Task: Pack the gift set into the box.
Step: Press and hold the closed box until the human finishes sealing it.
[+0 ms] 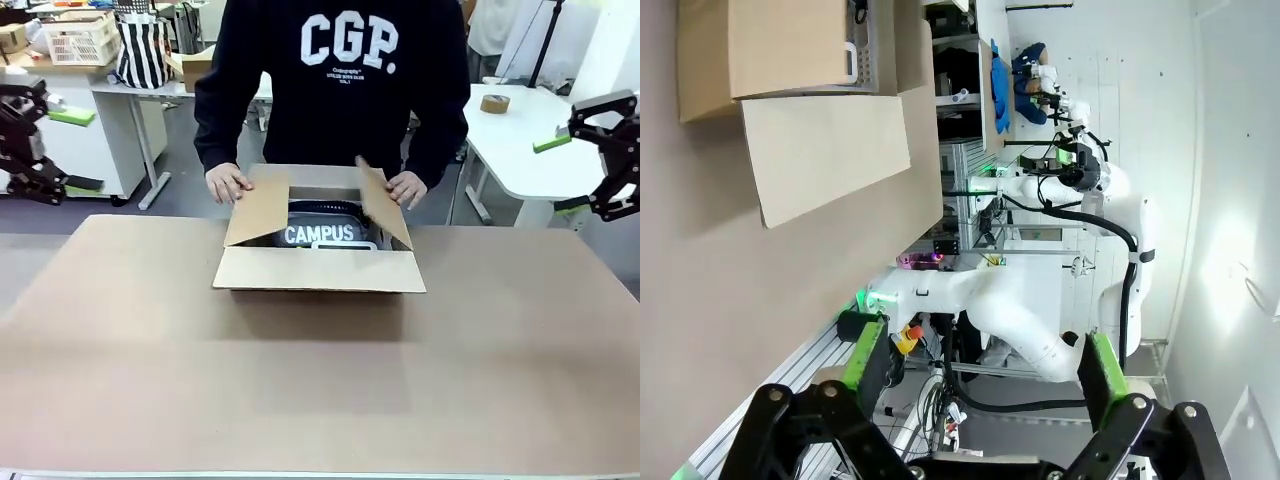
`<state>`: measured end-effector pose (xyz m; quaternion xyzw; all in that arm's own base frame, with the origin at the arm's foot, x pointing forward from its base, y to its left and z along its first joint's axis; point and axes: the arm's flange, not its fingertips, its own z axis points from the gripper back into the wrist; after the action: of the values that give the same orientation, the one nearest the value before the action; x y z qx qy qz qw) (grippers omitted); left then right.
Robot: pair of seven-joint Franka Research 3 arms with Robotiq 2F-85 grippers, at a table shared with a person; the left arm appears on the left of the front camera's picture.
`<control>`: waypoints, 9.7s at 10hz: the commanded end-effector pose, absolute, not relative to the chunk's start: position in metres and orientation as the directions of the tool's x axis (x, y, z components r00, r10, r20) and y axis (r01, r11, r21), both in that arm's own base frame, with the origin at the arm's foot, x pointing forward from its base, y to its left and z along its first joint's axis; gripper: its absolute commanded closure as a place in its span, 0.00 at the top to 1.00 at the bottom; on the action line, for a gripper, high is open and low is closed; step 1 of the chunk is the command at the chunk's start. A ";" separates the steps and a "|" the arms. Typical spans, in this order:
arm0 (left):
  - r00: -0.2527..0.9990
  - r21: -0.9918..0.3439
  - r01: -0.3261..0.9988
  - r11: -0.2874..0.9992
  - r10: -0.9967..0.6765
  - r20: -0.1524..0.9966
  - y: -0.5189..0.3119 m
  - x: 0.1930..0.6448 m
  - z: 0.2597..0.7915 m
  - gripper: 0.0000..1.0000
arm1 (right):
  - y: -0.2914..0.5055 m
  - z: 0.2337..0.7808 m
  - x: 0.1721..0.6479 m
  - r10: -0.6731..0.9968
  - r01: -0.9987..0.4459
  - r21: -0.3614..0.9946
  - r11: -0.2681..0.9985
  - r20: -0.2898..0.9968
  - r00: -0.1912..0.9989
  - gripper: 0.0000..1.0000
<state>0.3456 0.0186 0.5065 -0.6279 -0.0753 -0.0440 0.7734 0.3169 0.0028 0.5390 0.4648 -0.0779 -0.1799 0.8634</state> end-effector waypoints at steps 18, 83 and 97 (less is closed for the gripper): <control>0.983 -0.966 0.176 0.190 0.024 0.184 0.023 0.343 0.504 1.00 | 0.000 0.543 0.319 -0.385 0.247 0.834 0.493 -0.046 0.922 1.00; -0.081 0.074 0.997 -0.034 -0.441 0.894 -0.184 0.470 0.360 1.00 | 0.199 0.375 0.428 0.561 -0.980 -0.003 -0.197 0.820 -0.116 1.00; -0.115 0.095 0.993 -0.066 -0.475 0.872 -0.199 0.472 0.311 1.00 | 0.212 0.321 0.472 0.616 -0.998 -0.022 -0.052 0.786 -0.049 1.00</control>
<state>0.4802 -0.1947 0.3224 -0.3585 -0.3774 -0.6405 0.5647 0.4699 0.2134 0.3349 0.3237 -0.3192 0.6431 0.6162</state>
